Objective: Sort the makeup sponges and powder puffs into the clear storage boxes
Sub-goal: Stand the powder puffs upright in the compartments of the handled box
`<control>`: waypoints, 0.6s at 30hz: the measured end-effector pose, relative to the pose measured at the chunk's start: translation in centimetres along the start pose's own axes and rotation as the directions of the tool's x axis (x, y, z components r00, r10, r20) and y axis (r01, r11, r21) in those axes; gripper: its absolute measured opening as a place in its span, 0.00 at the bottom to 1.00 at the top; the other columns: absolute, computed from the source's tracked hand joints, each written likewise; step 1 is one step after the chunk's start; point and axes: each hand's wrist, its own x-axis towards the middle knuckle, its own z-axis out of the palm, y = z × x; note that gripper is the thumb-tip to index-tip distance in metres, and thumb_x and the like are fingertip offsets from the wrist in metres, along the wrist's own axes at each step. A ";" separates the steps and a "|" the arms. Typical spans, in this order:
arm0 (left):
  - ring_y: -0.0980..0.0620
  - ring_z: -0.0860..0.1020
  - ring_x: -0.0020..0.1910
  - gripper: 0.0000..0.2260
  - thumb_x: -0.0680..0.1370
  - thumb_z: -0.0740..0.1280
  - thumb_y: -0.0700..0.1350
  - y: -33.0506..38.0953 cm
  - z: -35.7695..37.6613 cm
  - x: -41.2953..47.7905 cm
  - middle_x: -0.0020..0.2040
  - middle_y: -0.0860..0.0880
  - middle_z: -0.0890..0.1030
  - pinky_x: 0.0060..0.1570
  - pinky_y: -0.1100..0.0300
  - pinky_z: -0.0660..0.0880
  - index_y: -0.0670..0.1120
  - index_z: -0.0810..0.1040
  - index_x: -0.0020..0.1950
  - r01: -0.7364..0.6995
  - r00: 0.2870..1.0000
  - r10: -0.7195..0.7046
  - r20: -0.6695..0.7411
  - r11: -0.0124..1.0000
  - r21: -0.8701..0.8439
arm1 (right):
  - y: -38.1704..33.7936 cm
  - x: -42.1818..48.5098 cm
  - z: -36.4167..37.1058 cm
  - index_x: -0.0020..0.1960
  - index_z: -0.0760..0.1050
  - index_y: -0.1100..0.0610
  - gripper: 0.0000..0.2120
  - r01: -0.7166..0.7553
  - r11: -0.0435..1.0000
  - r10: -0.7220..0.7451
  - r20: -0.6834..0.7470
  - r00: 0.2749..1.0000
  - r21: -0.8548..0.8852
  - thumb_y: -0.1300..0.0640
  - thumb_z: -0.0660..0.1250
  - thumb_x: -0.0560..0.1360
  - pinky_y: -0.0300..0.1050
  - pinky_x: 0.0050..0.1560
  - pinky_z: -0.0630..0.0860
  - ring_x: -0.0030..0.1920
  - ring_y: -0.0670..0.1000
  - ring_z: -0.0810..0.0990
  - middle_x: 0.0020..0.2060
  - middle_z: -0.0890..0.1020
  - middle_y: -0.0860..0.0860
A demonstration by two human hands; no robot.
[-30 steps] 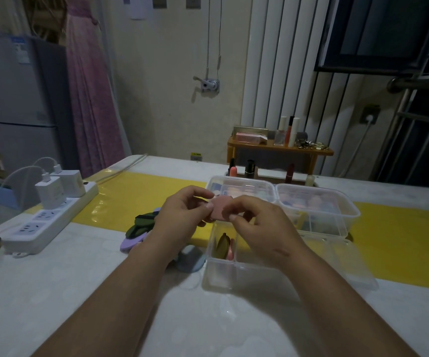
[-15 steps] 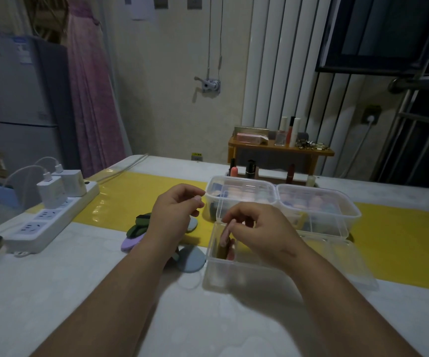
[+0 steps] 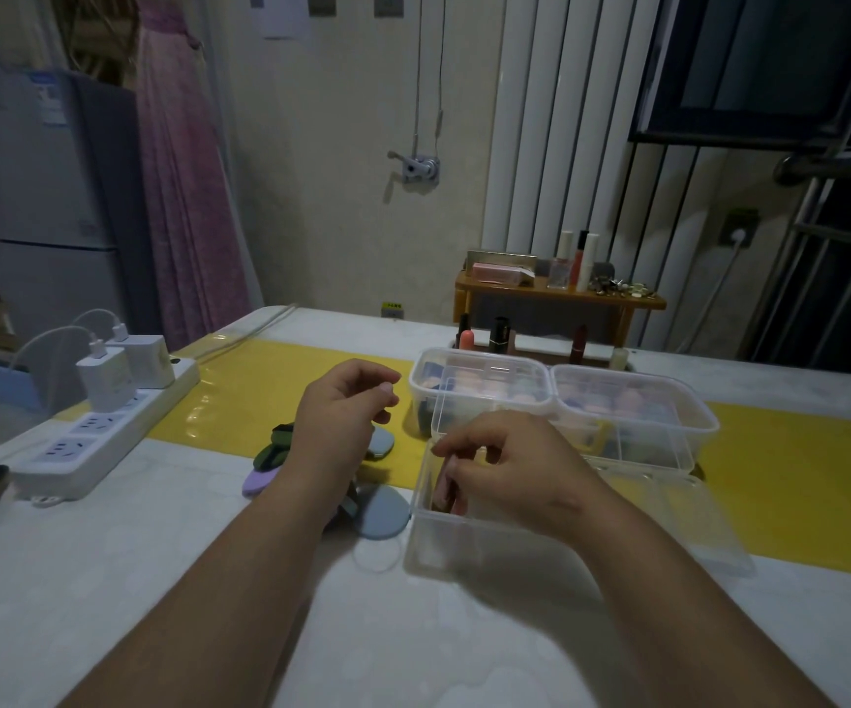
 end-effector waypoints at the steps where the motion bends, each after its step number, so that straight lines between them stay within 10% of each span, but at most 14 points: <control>1: 0.52 0.77 0.37 0.10 0.77 0.66 0.36 0.0 0.0 0.0 0.38 0.49 0.82 0.34 0.63 0.70 0.50 0.82 0.45 0.002 1.000 -0.002 -0.001 1.000 0.002 | 0.0 0.0 0.0 0.54 0.84 0.45 0.13 0.007 1.000 -0.007 0.006 1.000 -0.017 0.56 0.69 0.73 0.38 0.45 0.71 0.40 0.37 0.75 0.44 0.82 0.41; 18: 0.50 0.76 0.33 0.11 0.72 0.66 0.40 -1.2 -1.1 1.1 0.33 0.58 0.80 0.34 0.54 0.71 0.57 0.81 0.39 -0.112 0.989 0.136 -0.064 0.951 0.289 | -0.4 -0.3 0.0 0.44 0.81 0.45 0.03 -0.024 0.990 0.025 0.008 1.000 -0.142 0.53 0.71 0.72 0.36 0.40 0.69 0.41 0.37 0.73 0.41 0.79 0.37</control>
